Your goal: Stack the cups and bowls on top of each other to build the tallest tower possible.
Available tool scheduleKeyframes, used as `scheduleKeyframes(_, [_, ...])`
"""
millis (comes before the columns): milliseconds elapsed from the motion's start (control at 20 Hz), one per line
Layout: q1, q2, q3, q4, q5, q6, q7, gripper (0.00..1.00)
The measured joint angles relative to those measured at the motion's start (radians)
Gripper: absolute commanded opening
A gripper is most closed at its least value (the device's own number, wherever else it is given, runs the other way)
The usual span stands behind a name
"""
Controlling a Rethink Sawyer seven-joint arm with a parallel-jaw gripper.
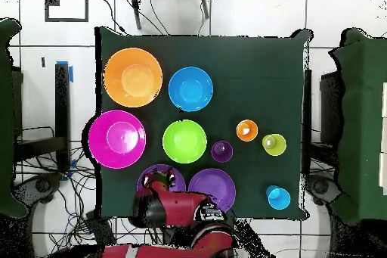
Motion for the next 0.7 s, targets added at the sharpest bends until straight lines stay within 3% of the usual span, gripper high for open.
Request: scheduleKeyframes(700, [-0.046,-0.031,0.008,0.0,-0.001,0.007,0.0,1.0])
